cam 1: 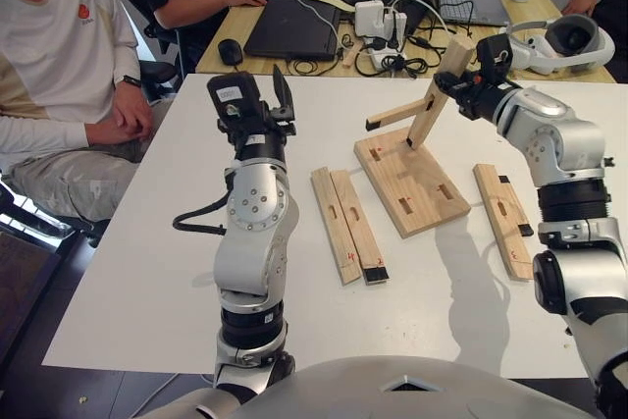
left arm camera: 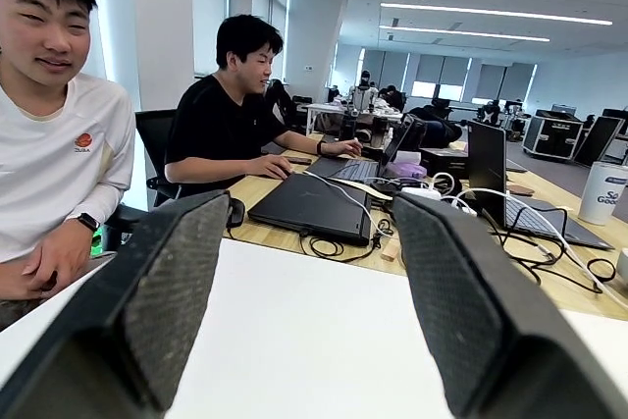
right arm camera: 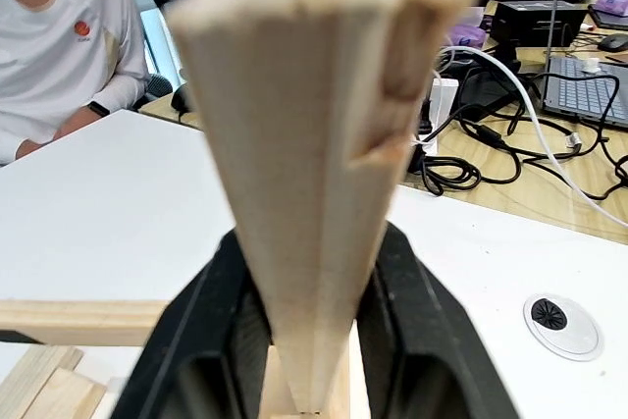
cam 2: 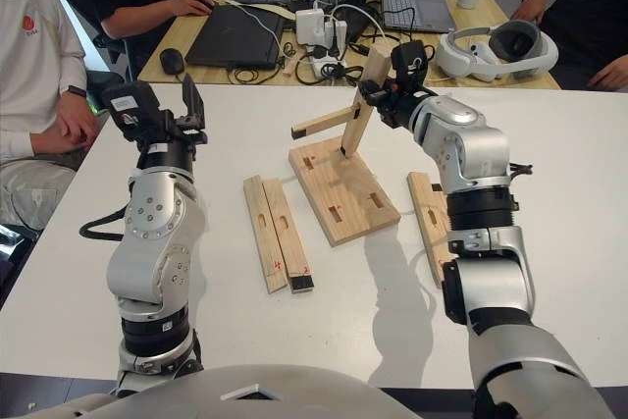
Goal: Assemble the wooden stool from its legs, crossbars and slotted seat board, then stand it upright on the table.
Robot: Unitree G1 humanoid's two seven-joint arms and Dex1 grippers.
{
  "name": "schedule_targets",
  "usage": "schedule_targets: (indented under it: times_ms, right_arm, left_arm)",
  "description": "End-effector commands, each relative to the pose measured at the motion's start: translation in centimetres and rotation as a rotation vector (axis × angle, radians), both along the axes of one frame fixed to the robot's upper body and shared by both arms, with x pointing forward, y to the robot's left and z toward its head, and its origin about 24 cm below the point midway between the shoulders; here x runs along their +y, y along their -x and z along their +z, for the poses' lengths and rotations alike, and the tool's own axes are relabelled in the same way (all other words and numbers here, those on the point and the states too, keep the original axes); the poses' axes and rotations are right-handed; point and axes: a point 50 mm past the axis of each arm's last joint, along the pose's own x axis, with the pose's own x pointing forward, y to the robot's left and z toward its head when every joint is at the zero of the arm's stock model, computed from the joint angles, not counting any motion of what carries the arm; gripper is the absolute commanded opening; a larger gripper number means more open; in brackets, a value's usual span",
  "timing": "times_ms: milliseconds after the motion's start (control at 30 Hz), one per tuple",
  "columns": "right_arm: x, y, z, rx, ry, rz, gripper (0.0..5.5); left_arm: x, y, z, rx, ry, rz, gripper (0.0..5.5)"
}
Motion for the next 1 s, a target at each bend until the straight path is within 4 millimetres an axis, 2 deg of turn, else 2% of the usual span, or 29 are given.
schedule_targets:
  times_ms: [33, 167, 367, 533, 600, 733, 833, 933, 1000]
  right_arm:
    - [-1.1, 1.8, -6.9, 0.221, -0.065, -0.115, 1.0]
    - [-2.0, 2.4, -7.7, 0.236, -0.14, -0.16, 1.0]
    - [-2.2, 3.0, -8.4, 0.28, -0.201, -0.162, 1.0]
    - [-2.0, 2.6, -7.8, 0.243, -0.223, -0.136, 1.0]
    - [-2.2, 2.1, -6.9, 0.174, -0.255, -0.144, 1.0]
    - [-2.2, 1.2, -3.0, -0.086, -0.294, -0.095, 1.0]
    - [-2.1, 1.0, -0.6, -0.249, -0.258, -0.033, 1.0]
    - [-1.6, 1.2, 0.6, -0.35, -0.198, 0.047, 1.0]
    - [-1.0, 1.6, 0.8, -0.406, -0.096, 0.131, 1.0]
  left_arm:
    - [0.1, 0.5, 0.1, -0.02, 0.066, 0.043, 3.06]
    - [0.3, 0.7, 0.3, -0.036, 0.077, 0.063, 3.06]
    - [0.3, 0.7, 0.4, -0.045, 0.083, 0.07, 3.06]
    - [0.2, 0.7, 0.4, -0.042, 0.085, 0.072, 3.06]
    - [0.2, 0.7, 0.3, -0.042, 0.086, 0.073, 3.06]
    - [0.2, 0.7, 0.3, -0.042, 0.086, 0.071, 3.06]
    - [0.1, 0.7, 0.2, -0.042, 0.085, 0.07, 3.06]
    - [0.0, 0.7, 0.2, -0.041, 0.086, 0.067, 3.06]
    - [0.0, 0.6, 0.1, -0.039, 0.086, 0.066, 3.06]
